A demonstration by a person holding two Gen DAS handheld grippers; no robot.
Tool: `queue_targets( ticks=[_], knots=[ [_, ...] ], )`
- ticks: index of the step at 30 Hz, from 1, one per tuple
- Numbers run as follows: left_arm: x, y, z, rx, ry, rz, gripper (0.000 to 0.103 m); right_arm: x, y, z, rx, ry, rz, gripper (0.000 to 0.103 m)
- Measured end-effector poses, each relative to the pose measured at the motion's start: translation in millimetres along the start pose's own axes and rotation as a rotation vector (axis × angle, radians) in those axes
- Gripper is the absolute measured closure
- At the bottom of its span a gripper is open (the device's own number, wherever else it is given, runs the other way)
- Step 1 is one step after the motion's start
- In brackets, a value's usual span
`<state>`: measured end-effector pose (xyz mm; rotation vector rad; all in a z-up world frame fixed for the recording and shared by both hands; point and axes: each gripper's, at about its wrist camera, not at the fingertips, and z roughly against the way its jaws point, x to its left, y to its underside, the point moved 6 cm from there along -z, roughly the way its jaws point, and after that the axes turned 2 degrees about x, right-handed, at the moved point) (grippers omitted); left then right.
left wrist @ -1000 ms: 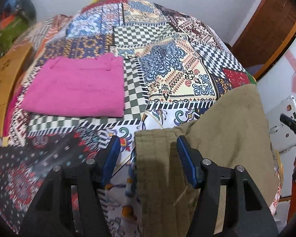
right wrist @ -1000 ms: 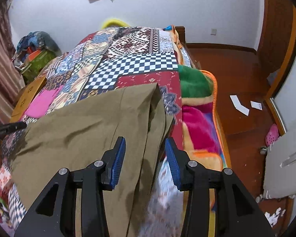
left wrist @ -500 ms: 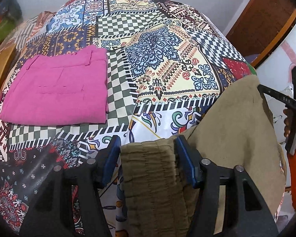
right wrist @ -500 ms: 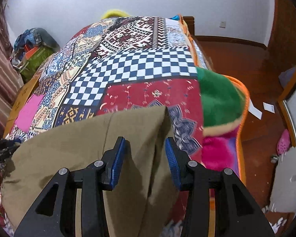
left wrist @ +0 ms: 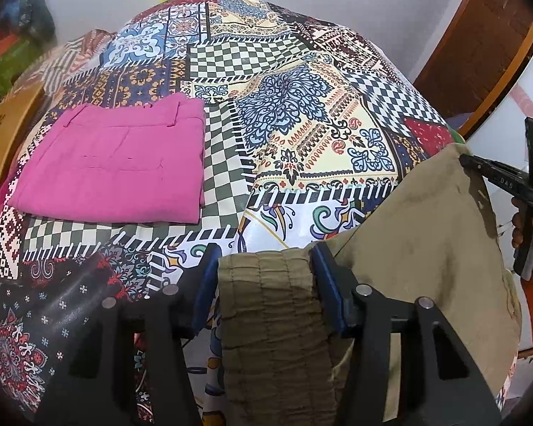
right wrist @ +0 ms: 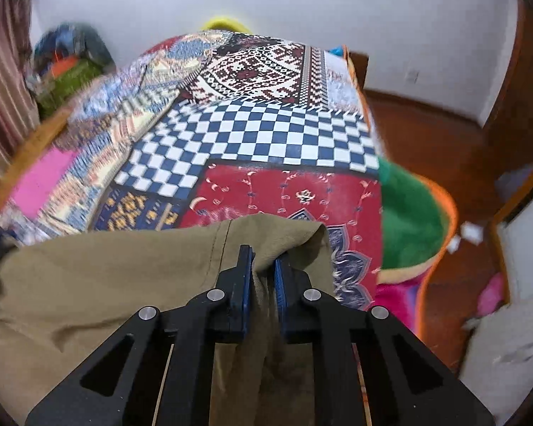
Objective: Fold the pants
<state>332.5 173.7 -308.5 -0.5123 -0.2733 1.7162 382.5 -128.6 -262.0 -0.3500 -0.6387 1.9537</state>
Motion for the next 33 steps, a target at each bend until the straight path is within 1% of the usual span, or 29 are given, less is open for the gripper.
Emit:
queue_targets(
  ticks=[3, 6, 8, 9, 10, 12, 14, 16, 19, 22, 24, 26, 27, 29, 30, 31, 32, 33],
  knots=[
    [0, 1, -2, -0.006, -0.007, -0.003, 0.051, -6, 4, -3, 0.027, 0.072, 0.041, 0.093],
    [-1, 1, -3, -0.005, -0.013, -0.01, 0.051, -24, 8, -4, 0.055, 0.095, 0.015, 0.092],
    [-1, 1, -4, -0.003, -0.023, -0.018, 0.051, -43, 10, 2, 0.047, 0.233, 0.01, 0.093],
    [-1, 1, -4, -0.002, -0.024, -0.018, 0.051, -54, 10, 7, 0.041, 0.283, 0.008, 0.093],
    [-1, 1, -4, -0.002, -0.024, -0.017, 0.051, -63, 12, 12, 0.041, 0.285, -0.018, 0.093],
    [-1, 1, -1, -0.008, -0.024, -0.016, 0.051, -73, 14, 30, 0.023, 0.203, -0.092, 0.093],
    [-2, 0, 3, -0.022, -0.025, -0.015, 0.051, -65, 14, 47, -0.006, 0.144, -0.091, 0.093],
    [-3, 0, 4, -0.026, -0.032, -0.014, 0.051, -46, 14, 60, -0.037, 0.101, -0.05, 0.092],
    [-2, 1, -1, -0.008, -0.042, -0.004, 0.051, -17, 11, 56, -0.028, 0.027, -0.006, 0.092],
    [-3, 1, -1, -0.01, -0.039, -0.005, 0.051, 0, 15, 28, 0.029, -0.036, -0.002, 0.092],
    [-2, 2, -3, -0.008, -0.033, -0.009, 0.05, 5, 26, 9, 0.076, -0.011, 0.01, 0.092],
    [-1, 2, -4, -0.006, -0.031, -0.014, 0.05, -5, 36, -6, 0.105, 0.055, 0.023, 0.091],
    [0, 2, -6, -0.005, -0.029, -0.014, 0.05, -14, 39, -7, 0.106, 0.077, 0.009, 0.089],
    [0, 2, -7, -0.003, -0.034, -0.018, 0.05, -42, 45, -3, 0.108, 0.184, -0.032, 0.089],
    [0, 2, -8, -0.003, -0.036, -0.018, 0.05, -53, 48, 0, 0.112, 0.215, -0.045, 0.089],
    [0, 1, -8, -0.004, -0.038, -0.017, 0.05, -64, 51, 5, 0.117, 0.219, -0.068, 0.089],
    [-1, 1, -6, -0.007, -0.043, -0.02, 0.05, -71, 55, 14, 0.112, 0.2, -0.093, 0.089],
    [-1, 1, -4, -0.012, -0.049, -0.022, 0.049, -76, 57, 22, 0.104, 0.189, -0.105, 0.086]
  ],
)
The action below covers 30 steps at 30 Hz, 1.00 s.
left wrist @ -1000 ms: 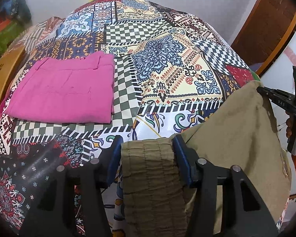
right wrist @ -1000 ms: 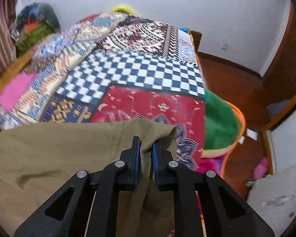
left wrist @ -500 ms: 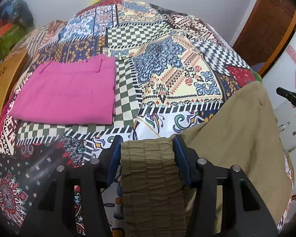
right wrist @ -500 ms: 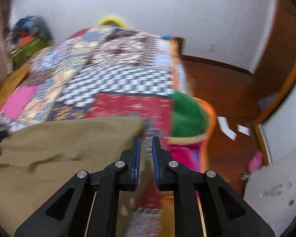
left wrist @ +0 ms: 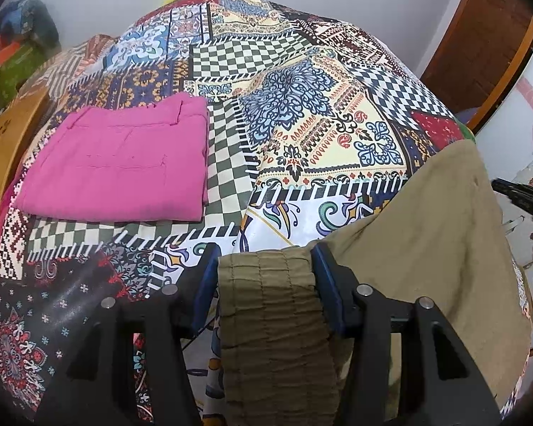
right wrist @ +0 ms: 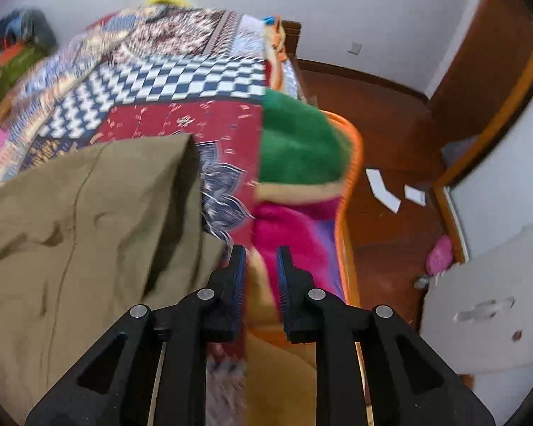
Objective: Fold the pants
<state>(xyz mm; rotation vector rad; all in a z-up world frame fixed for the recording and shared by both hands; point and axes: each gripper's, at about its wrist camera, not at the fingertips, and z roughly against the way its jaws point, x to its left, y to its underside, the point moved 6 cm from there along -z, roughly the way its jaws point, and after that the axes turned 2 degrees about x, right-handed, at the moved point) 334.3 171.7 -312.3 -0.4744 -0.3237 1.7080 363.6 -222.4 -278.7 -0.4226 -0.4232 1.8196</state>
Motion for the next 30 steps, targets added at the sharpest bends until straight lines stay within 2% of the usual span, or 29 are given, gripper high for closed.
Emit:
queue_targets(
  ticks=[3, 7, 9, 11, 14, 17, 21, 24, 26, 30],
  knots=[
    [-2, -2, 11, -0.02, -0.014, 0.005, 0.049, -13, 6, 26, -0.038, 0.002, -0.006, 0.084],
    [-5, -4, 37, -0.044, -0.038, 0.007, 0.048, -8, 11, 55, -0.076, -0.065, -0.031, 0.077],
    [-5, -3, 58, -0.073, -0.067, 0.001, 0.042, 6, 11, 64, -0.1, -0.089, -0.031, 0.074],
    [-5, 0, 76, -0.102, -0.098, -0.004, 0.028, 16, 14, 78, -0.129, -0.119, -0.028, 0.065],
    [-7, 9, 101, -0.134, -0.131, -0.01, 0.021, 37, 20, 99, -0.169, -0.165, -0.013, 0.061],
    [-8, 28, 115, -0.127, -0.105, 0.016, 0.018, 64, 29, 114, -0.174, -0.238, 0.014, 0.061],
    [-13, 59, 108, -0.063, -0.04, 0.046, 0.018, 107, 50, 110, -0.131, -0.318, 0.077, 0.059],
    [-19, 83, 92, -0.006, -0.038, 0.041, 0.018, 139, 73, 84, -0.019, -0.373, 0.13, 0.059],
    [-22, 95, 82, 0.02, -0.055, 0.031, 0.018, 153, 95, 62, 0.067, -0.359, 0.178, 0.059],
    [-17, 104, 80, 0.023, -0.04, 0.051, 0.018, 136, 111, 61, 0.082, -0.335, 0.143, 0.059]
  ],
)
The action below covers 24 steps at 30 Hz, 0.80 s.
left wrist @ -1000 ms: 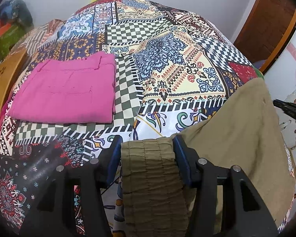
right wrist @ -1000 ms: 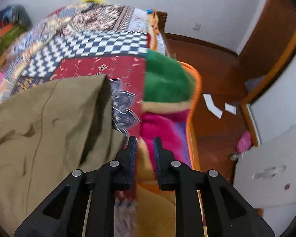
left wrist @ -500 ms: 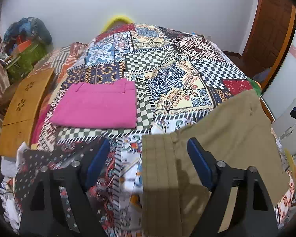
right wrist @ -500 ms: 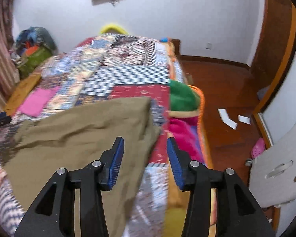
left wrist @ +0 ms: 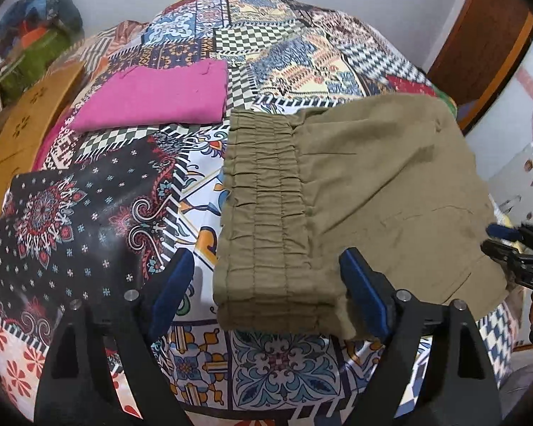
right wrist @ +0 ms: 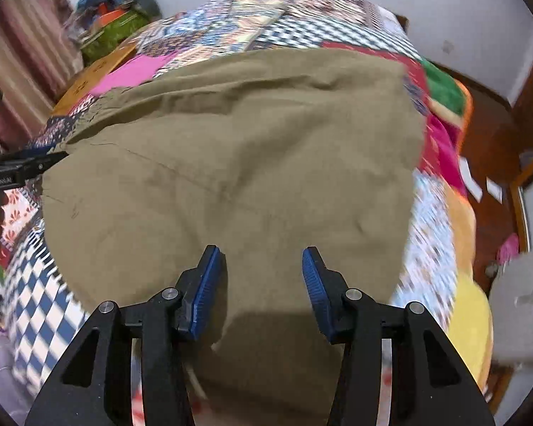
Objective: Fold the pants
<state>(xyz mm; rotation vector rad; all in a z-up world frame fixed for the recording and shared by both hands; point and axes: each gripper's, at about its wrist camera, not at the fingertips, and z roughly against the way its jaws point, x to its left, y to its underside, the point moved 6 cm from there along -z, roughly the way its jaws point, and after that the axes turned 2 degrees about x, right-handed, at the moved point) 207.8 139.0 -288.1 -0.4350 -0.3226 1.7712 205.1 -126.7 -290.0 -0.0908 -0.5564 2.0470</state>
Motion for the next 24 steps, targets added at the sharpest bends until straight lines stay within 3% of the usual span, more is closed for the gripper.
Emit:
queue_targets(
  ticks=[6, 8, 13, 20, 24],
  knots=[
    [12, 1, 16, -0.024, 0.063, 0.079, 0.018, -54, 18, 51, -0.076, 0.078, -0.148, 0.059],
    [12, 6, 15, -0.011, 0.1, 0.101, 0.023, -65, 29, 59, -0.088, 0.081, -0.205, 0.059],
    [0, 17, 7, 0.01, 0.116, 0.079, 0.038, -59, 44, 49, -0.077, 0.027, -0.278, 0.059],
    [-5, 20, 13, -0.012, 0.084, 0.047, 0.043, -39, 50, 29, -0.034, -0.011, -0.264, 0.059],
    [-5, 21, 13, -0.023, 0.087, 0.042, 0.044, -34, 48, 33, -0.05, -0.029, -0.249, 0.079]
  ],
)
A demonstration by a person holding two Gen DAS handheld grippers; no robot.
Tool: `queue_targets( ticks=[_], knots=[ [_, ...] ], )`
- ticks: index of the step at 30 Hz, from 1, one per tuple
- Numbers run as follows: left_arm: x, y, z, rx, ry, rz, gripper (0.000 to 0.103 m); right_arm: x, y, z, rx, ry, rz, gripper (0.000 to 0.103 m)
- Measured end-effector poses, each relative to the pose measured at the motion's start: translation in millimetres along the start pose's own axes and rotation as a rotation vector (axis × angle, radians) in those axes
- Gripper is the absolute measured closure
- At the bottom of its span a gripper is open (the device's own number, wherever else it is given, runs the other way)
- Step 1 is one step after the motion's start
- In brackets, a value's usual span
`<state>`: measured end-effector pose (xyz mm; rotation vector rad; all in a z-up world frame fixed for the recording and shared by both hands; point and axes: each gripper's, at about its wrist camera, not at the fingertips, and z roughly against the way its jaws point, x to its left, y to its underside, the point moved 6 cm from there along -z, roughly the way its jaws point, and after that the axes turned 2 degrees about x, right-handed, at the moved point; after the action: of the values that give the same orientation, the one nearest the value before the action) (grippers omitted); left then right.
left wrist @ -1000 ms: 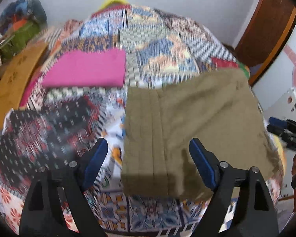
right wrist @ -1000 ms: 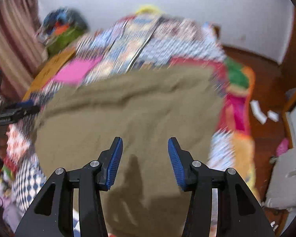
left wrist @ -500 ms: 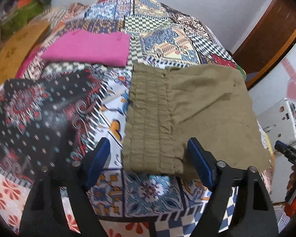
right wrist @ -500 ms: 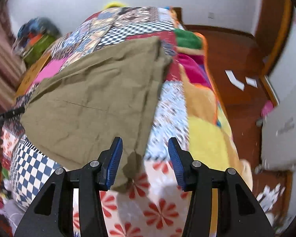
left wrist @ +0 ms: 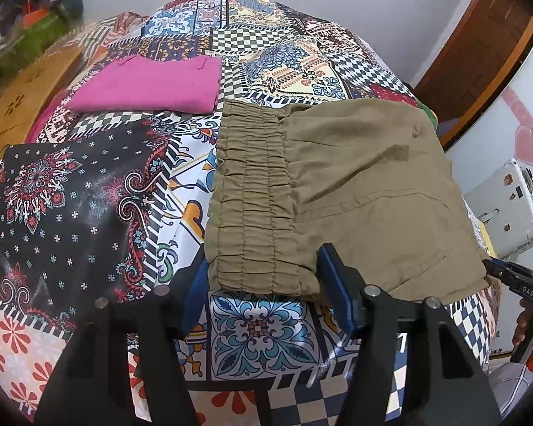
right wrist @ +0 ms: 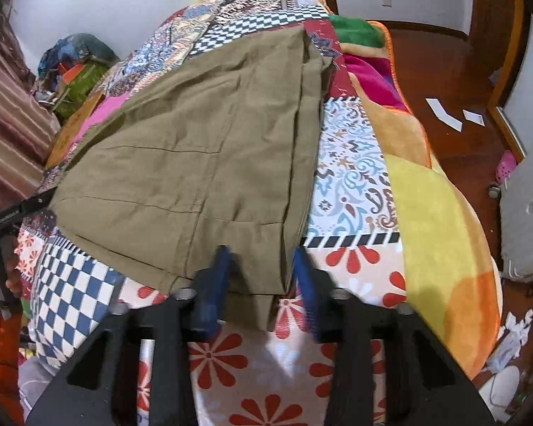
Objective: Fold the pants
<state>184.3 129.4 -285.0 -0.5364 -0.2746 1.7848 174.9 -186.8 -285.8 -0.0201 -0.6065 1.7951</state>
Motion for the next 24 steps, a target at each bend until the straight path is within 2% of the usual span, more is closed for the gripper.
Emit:
queue_targets(
  ticks=[4, 8, 13, 15, 20, 24],
  knots=[
    [-1, -1, 2, -0.013, -0.019, -0.026, 0.046, 9, -1, 8, -0.035, 0.042, 0.049, 0.091],
    [-1, -3, 9, -0.048, -0.04, -0.044, 0.052, 15, -2, 18, -0.073, 0.06, 0.076, 0.092],
    [1, -5, 12, -0.068, -0.085, -0.068, 0.053, 23, -2, 39, -0.123, 0.023, 0.063, 0.092],
    [2, -6, 15, -0.075, -0.094, -0.079, 0.053, 27, -1, 45, -0.136, 0.037, 0.083, 0.093],
    [1, -10, 24, -0.094, -0.093, -0.091, 0.053, 27, 7, 39, -0.086, 0.071, 0.115, 0.093],
    [5, -4, 10, -0.049, -0.09, -0.098, 0.053, 20, 18, 21, -0.016, 0.072, 0.111, 0.093]
  ],
)
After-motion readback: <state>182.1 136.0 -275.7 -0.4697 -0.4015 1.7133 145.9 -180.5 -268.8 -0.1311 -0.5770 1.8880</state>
